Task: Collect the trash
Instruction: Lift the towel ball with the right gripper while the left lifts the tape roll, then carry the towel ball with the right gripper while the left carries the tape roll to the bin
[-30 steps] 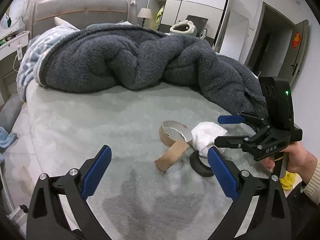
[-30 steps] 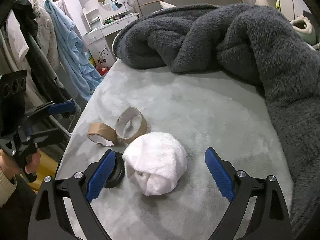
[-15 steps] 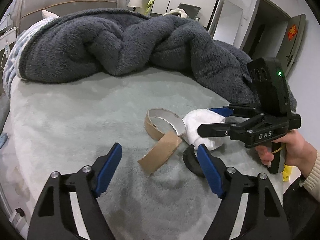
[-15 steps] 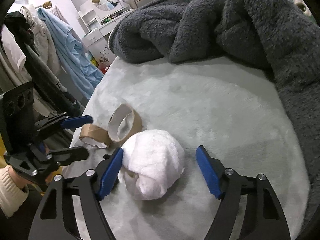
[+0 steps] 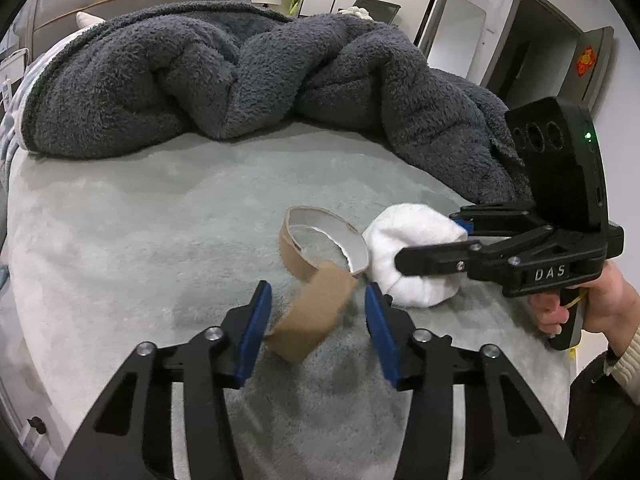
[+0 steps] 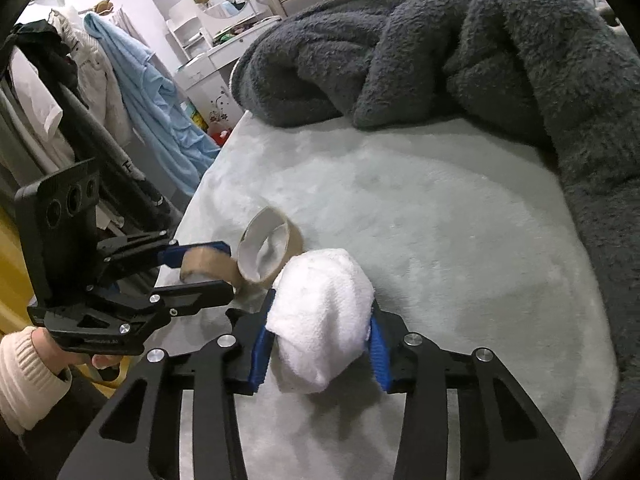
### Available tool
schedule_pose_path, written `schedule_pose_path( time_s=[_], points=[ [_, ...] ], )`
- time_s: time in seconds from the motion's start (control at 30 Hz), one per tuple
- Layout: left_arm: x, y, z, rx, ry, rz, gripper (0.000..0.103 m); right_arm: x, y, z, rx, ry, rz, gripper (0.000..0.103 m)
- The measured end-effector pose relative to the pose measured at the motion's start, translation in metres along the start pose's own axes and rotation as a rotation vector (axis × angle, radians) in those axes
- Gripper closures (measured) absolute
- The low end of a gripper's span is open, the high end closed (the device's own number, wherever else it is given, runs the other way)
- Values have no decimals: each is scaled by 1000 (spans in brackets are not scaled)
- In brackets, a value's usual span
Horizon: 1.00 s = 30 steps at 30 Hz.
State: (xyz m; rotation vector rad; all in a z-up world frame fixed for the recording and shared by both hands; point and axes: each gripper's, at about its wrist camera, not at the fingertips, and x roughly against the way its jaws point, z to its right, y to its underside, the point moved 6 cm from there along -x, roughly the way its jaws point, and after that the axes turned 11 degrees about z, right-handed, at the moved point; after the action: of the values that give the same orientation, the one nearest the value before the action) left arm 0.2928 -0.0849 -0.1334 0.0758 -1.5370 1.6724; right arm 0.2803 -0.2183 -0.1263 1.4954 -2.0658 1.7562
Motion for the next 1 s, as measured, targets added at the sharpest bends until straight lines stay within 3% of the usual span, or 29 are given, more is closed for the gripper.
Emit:
schedule_pose_path(
  time_s=[0.2,0.3,1.0],
  points=[
    [-3,2,4,-6,-10,-14,59,4,-3,3,3,19,12,64],
    [-3,0,6,-24,-31,-24,79,5,-5,0,1,25,17,64],
    [30,8,8,85,-103,-42,82,39,-32,-36,37,8,104,66]
  ],
)
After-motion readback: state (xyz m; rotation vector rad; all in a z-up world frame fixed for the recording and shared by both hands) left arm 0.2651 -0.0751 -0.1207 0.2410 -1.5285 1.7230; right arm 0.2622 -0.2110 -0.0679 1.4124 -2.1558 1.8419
